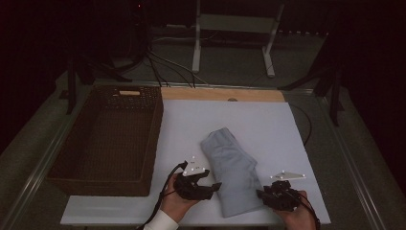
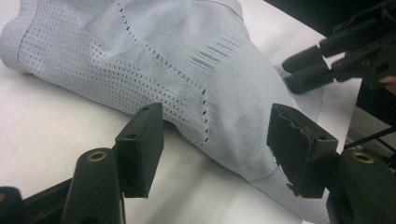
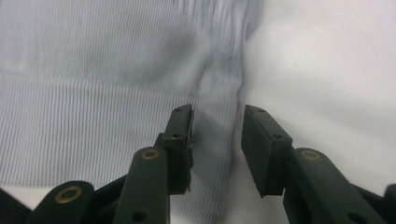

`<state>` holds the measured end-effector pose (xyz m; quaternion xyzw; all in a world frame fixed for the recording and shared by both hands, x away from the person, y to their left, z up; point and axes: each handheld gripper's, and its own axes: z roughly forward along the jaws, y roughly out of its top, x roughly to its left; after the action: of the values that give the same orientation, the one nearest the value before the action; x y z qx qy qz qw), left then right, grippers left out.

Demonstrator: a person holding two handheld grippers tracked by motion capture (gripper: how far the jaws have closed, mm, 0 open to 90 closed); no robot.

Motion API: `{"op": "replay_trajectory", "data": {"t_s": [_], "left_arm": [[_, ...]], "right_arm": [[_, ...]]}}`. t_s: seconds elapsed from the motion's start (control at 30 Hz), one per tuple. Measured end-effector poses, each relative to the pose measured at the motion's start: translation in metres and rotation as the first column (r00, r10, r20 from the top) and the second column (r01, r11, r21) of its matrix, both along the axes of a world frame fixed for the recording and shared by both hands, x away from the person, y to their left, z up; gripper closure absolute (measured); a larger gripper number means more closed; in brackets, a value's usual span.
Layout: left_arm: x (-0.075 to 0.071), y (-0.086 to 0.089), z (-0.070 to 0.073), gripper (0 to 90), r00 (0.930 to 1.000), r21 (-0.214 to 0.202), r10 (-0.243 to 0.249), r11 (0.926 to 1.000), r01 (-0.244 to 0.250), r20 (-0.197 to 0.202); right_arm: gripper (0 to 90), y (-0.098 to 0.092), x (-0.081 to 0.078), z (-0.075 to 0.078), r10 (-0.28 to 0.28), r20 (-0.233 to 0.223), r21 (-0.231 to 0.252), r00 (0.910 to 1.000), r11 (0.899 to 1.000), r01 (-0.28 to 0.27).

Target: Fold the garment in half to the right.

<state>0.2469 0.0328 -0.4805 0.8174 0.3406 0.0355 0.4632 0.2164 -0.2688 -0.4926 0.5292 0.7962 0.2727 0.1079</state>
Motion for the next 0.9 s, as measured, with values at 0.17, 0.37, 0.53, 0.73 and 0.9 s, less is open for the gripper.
{"op": "replay_trajectory", "data": {"t_s": [0.17, 0.37, 0.53, 0.73, 0.9], "left_arm": [[0.0, 0.002, 0.001, 37.7, 1.0, 0.0, 0.001, 1.0, -0.001, 0.001], [0.001, 0.004, 0.002, 37.3, 1.0, -0.002, 0.008, 1.0, -0.008, 0.005], [0.001, 0.006, 0.004, 36.6, 0.9998, -0.007, 0.017, 0.9998, -0.016, 0.011], [0.002, 0.008, 0.004, 35.7, 0.9995, -0.009, 0.028, 0.9996, -0.028, 0.015], [0.003, 0.01, 0.004, 34.9, 0.9989, -0.014, 0.043, 0.999, -0.043, 0.019]], "right_arm": [[64.0, 0.001, -0.004, -0.004, 0.015, -0.028, 0.0, 0.9995, 1.0, -0.015], [62.2, -0.001, -0.005, -0.005, 0.001, -0.05, 0.013, 0.9987, 1.0, 0.0], [80.5, -0.001, -0.007, -0.003, 0.011, -0.052, 0.009, 0.9986, 1.0, -0.011], [83.0, -0.002, -0.006, -0.001, 0.02, -0.038, -0.003, 0.9991, 1.0, -0.021], [83.0, -0.005, -0.005, 0.001, 0.008, -0.006, -0.041, 0.9999, 0.999, -0.008]]}}
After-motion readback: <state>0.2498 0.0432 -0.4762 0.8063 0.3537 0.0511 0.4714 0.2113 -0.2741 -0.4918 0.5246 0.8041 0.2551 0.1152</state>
